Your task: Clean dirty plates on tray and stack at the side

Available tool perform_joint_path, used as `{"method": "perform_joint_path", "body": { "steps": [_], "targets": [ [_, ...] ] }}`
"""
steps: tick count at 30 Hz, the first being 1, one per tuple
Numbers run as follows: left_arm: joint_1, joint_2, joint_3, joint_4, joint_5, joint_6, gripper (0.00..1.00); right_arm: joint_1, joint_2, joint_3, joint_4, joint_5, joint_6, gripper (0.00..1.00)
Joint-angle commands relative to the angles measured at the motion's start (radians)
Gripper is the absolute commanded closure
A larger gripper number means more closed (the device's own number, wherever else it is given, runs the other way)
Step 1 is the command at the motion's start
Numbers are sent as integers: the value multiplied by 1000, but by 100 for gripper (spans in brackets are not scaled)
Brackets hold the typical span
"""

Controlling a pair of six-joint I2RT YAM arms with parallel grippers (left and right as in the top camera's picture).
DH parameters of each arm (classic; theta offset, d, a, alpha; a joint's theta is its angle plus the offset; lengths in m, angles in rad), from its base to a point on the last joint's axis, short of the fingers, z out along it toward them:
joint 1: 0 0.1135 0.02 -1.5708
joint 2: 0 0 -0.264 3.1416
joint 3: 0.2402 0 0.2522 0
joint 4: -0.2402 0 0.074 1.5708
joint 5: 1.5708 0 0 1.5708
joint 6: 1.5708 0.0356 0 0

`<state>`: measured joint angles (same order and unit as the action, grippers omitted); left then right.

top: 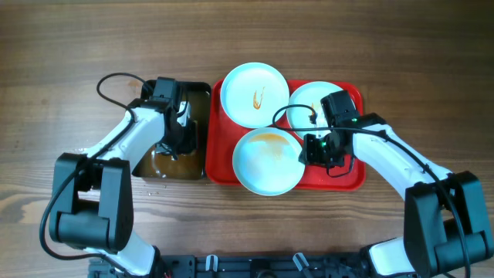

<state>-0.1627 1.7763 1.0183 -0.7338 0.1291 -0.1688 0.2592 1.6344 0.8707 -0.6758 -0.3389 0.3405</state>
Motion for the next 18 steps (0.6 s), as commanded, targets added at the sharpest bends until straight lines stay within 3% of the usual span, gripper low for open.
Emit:
{"method": "perform_joint_path", "body": {
  "steps": [1,5,8,10,12,13,18],
  "targets": [
    [2,-34,27,-6,-44,0,50,0,11,-9,-1,10,1,72],
    [1,-33,27,-74,-14,-3,44,0,11,-9,-6,9,1,64],
    [1,-33,27,-90,-14,-3,42,0,11,-26,-4,4,2,64],
    [1,-33,27,-89,-14,-3,41,0,11,-68,39,-42,2,72],
    [1,-33,27,-89,-14,-3,38,0,11,-76,61,-66,0,90],
    [1,-33,27,-89,-14,-3,38,0,11,-76,67,-68,0,94],
    [1,-33,27,-86,-14,-3,37,0,-66,-49,32,-60,-4,95]
  ]
}}
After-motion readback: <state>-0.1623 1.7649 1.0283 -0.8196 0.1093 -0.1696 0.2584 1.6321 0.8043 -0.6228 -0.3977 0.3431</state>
